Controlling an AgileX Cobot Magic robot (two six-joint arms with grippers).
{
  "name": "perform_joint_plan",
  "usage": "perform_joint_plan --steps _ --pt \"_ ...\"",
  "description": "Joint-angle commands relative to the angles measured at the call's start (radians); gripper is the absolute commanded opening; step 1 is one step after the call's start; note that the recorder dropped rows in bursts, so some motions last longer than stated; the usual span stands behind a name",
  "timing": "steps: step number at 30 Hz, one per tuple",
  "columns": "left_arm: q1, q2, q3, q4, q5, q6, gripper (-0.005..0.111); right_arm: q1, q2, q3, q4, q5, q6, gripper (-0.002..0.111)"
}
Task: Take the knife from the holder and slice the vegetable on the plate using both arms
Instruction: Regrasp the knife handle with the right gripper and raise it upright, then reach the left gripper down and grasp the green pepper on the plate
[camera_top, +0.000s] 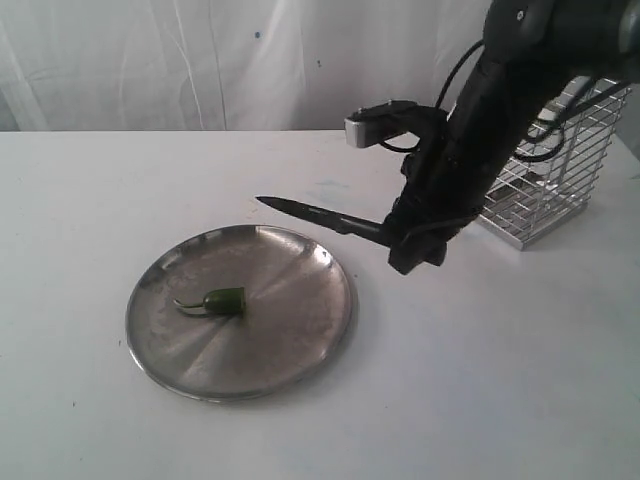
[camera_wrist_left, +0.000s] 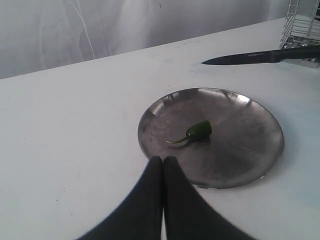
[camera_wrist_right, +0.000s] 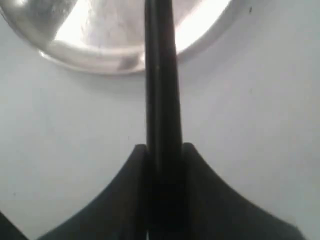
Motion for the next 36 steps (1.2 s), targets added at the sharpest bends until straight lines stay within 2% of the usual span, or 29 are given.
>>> perform_joint_plan --steps 1,4,8,11,13,16,18,20,24,28,31,33,36 --pt "-0.005 -0.008 0.001 -0.039 0.002 -0.006 0.000 0.131 -0.266 0.179 -0.351 0.016 0.534 0.000" --pt "-0.005 -0.008 0.001 -0.039 0.016 -0.006 0.000 0.210 -0.450 0.302 -0.487 -0.035 0.763 0.000" --pt "-0.005 -0.008 0.001 -0.039 0.028 -0.006 0.000 0.263 -0.662 0.410 -0.381 -0.109 0.904 0.000" --pt "-0.005 -0.008 0.001 -0.039 0.039 -0.006 0.000 0.273 -0.762 0.473 -0.236 -0.115 0.892 0.000" --pt "-0.005 -0.008 0.001 -0.048 0.038 -0.006 0.000 0.273 -0.803 0.510 -0.161 -0.115 0.793 0.000" --pt "-0.005 -0.008 0.001 -0.052 0.034 -0.006 0.000 0.273 -0.823 0.554 -0.140 -0.136 0.684 0.000" --pt "-0.005 -0.008 0.001 -0.052 0.023 -0.006 0.000 0.273 -0.809 0.577 -0.168 -0.213 0.659 0.000" --pt "-0.005 -0.008 0.011 -0.052 -0.034 -0.012 0.000 0.273 -0.781 0.599 -0.194 -0.340 0.637 0.000" --pt "-0.005 -0.008 0.102 -0.074 -0.301 -0.101 0.000 0.273 -0.683 0.607 -0.196 -0.545 0.639 0.000" --pt "-0.005 0.137 0.196 -0.077 -0.519 -0.141 0.000 0.273 -0.568 0.596 -0.209 -0.659 0.639 0.000" --pt "-0.005 0.307 0.183 -0.081 -0.639 -0.182 0.000 0.270 -0.496 0.589 -0.231 -0.703 0.639 0.000" --pt "-0.005 0.438 0.118 -0.014 -0.610 -0.158 0.000 0.256 -0.455 0.589 -0.233 -0.720 0.639 0.000" --pt "-0.005 0.680 -0.070 0.118 -0.411 -0.126 0.000 0.210 -0.397 0.589 -0.240 -0.745 0.639 0.000"
